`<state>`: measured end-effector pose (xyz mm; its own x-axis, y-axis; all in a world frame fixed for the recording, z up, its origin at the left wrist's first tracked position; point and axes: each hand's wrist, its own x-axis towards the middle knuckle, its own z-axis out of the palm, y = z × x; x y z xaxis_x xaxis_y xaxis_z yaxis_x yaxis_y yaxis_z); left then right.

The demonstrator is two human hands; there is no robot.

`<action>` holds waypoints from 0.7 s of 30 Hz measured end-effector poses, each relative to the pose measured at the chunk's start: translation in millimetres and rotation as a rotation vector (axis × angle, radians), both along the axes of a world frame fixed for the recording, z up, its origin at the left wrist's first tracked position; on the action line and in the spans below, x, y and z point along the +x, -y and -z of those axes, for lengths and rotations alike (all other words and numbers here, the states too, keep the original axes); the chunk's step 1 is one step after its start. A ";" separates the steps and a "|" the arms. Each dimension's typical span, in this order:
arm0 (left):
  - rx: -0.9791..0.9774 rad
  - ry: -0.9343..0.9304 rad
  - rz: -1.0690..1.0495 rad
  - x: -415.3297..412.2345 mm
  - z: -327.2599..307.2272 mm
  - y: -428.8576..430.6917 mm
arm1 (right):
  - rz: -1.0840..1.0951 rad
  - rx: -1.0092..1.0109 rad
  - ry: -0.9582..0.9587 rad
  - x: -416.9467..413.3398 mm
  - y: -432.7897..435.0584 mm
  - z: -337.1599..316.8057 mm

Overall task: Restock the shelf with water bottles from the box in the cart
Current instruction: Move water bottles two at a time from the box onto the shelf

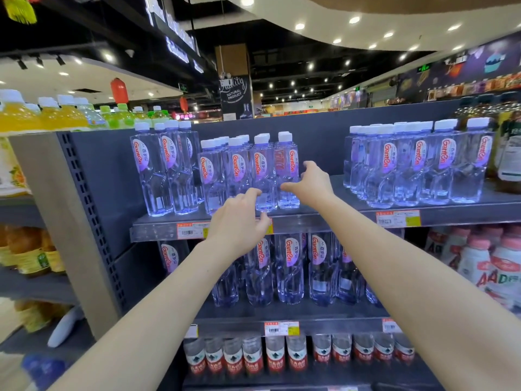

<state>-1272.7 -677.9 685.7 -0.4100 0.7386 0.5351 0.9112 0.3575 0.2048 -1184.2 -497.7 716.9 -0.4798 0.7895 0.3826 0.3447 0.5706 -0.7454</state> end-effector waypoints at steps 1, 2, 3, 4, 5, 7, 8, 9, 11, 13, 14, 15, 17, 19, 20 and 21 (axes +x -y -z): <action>-0.014 -0.006 -0.008 2.3 1.3 0.6 | 0.013 0.009 0.009 3.9 1.4 1.3; -0.032 -0.013 -0.018 5.0 2.9 1.5 | 0.029 0.028 0.019 9.3 3.2 3.1; -0.053 -0.022 -0.029 8.4 5.1 2.5 | 0.042 0.053 0.031 15.4 4.9 5.6; -0.069 -0.031 -0.039 11.9 8.1 4.1 | 0.053 0.085 0.045 22.6 7.1 8.7; -0.080 -0.040 -0.042 15.6 11.1 5.6 | 0.058 0.114 0.058 30.4 9.4 12.5; -0.088 -0.043 -0.023 24.3 15.7 8.3 | 0.063 0.152 0.092 49.5 17.6 20.9; -0.090 -0.036 -0.008 29.7 17.9 10.0 | 0.064 0.171 0.116 60.5 22.7 25.4; -0.088 -0.030 0.007 36.5 21.0 12.6 | 0.065 0.186 0.142 72.1 27.7 30.2; -0.088 -0.030 0.036 53.1 27.5 19.3 | 0.069 0.189 0.193 99.2 37.6 40.6; -0.099 -0.023 0.069 72.0 32.6 27.9 | 0.073 0.153 0.250 131.2 48.1 50.9; -0.102 -0.024 0.089 81.8 36.3 33.1 | 0.077 0.131 0.282 148.2 53.3 57.6; -0.106 -0.028 0.111 92.4 40.5 39.2 | 0.087 0.115 0.319 165.5 59.5 65.1; -0.124 -0.033 0.158 117.1 49.8 52.5 | 0.132 0.107 0.392 201.4 74.0 79.4; -0.143 -0.013 0.204 144.7 62.3 64.6 | 0.167 0.067 0.453 237.7 91.9 92.9; -0.151 0.004 0.229 159.6 70.3 70.6 | 0.168 0.047 0.488 255.9 102.3 101.1; -0.157 0.020 0.255 174.4 79.1 76.1 | 0.168 0.031 0.525 273.1 111.9 109.5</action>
<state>-1098.3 -754.0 606.5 -0.2103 0.8920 0.4002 0.9720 0.1467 0.1837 -911.0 -609.6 607.4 -0.4807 0.8639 0.1501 0.7538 0.4946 -0.4326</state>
